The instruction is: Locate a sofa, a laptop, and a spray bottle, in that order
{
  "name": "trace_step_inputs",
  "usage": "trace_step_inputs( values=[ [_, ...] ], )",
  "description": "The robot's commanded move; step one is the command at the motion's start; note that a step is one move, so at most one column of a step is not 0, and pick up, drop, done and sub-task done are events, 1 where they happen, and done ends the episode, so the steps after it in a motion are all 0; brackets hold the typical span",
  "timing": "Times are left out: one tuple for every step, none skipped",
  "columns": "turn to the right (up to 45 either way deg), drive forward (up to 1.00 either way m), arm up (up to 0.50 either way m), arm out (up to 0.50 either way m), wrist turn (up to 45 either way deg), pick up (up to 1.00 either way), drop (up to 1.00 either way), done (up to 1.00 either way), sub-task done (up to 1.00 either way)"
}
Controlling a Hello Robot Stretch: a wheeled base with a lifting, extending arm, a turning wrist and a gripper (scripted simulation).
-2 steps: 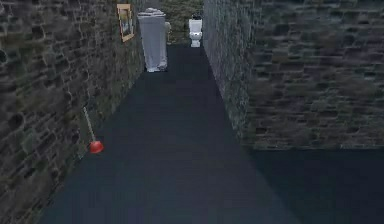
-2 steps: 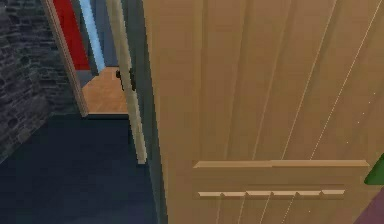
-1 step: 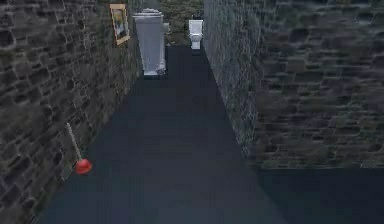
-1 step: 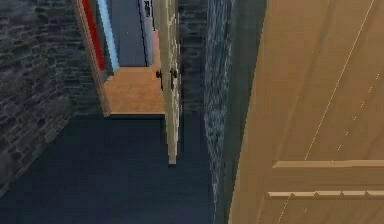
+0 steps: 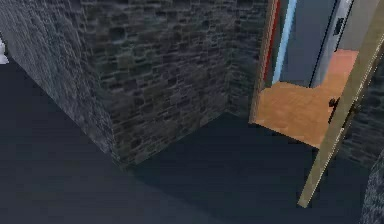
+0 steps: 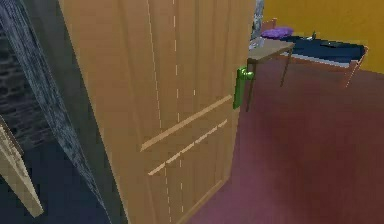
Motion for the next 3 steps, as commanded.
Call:
trace_step_inputs(
  values=[
    [21.0, 0.0, 0.0, 0.0, 0.0, 0.0, 0.0, 0.0, 0.0],
    [0.0, 0.55, 0.0, 0.0, 0.0, 0.0, 0.0, 0.0, 0.0],
    [3.0, 0.0, 0.0, 0.0, 0.0, 0.0, 0.0, 0.0, 0.0]
  ],
)
